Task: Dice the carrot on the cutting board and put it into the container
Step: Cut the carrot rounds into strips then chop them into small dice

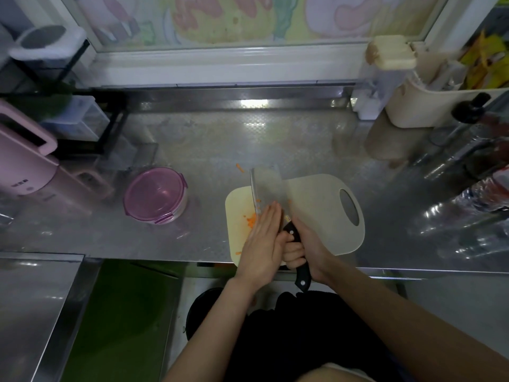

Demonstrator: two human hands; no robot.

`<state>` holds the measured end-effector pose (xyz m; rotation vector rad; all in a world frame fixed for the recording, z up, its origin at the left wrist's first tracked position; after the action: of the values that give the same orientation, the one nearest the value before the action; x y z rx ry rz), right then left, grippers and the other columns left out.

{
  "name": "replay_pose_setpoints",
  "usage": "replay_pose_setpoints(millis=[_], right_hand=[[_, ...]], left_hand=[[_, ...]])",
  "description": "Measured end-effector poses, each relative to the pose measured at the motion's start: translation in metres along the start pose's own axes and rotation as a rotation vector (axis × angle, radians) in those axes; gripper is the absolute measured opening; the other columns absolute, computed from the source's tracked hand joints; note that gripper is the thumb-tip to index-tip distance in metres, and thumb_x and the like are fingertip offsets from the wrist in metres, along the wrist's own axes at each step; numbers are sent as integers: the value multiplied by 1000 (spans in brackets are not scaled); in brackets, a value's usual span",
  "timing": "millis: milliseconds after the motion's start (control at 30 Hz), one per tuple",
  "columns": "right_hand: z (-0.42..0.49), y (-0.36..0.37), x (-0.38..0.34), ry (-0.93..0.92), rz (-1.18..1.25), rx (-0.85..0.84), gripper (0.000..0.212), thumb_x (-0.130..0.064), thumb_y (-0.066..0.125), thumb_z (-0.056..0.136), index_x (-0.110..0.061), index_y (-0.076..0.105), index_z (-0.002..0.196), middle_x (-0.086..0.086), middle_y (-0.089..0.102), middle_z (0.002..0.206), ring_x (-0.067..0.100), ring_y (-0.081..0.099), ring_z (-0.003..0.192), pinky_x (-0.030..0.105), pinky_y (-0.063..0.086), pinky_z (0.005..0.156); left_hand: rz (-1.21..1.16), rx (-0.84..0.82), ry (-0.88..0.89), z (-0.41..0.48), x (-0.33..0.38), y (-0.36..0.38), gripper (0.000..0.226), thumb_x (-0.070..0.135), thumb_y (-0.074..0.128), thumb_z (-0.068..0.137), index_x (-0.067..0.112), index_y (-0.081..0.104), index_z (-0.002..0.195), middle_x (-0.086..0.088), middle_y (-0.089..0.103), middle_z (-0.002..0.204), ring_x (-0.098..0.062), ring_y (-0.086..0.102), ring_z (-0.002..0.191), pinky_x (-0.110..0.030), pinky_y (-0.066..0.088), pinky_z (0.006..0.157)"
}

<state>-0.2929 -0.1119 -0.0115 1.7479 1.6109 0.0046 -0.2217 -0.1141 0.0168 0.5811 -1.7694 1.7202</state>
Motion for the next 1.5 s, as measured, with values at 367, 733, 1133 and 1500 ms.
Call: replay_pose_setpoints(millis=[367, 733, 1133, 1500], right_hand=[[-8, -1, -6, 54, -14, 7, 58, -62, 24, 93, -19, 31, 55, -9, 23, 37, 2, 18, 27, 13, 13, 27], [-20, -4, -3, 37, -109, 2, 61, -63, 28, 92, -20, 36, 50, -9, 22, 41, 2, 17, 30, 14, 14, 29], [-16, -17, -15, 0, -145, 43, 51, -59, 30, 94, -15, 42, 72, -9, 23, 48, 1, 20, 34, 12, 17, 31], [-33, -17, -74, -504, -1548, 420, 34, -51, 39, 95, -29, 44, 69, -8, 43, 61, 7, 44, 61, 25, 27, 55]], left_hand=[[-36, 115, -221, -1, -36, -21, 54, 43, 13, 99, 20, 2, 146, 6, -2, 155, 0, -11, 139, -18, -18, 111], [3, -16, -469, 7, -76, -12, 57, 39, 13, 100, 11, 5, 149, -4, 4, 157, -11, 0, 144, -28, -12, 114], [-123, 412, -326, 8, -52, -72, 47, -19, 51, 73, 6, 68, 109, -12, 59, 117, -25, 55, 109, -10, 34, 87], [7, 170, 191, 18, 17, -77, 43, 34, 36, 97, 10, 60, 123, -1, 59, 126, -5, 44, 121, -19, 28, 106]])
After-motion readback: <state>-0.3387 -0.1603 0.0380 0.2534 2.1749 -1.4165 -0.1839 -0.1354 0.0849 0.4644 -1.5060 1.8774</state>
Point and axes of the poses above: each hand's wrist, its own z-axis towards the middle knuckle, its own y-axis out of the palm, x = y × z, the point moved 8 cm from there along z, towards the middle knuckle
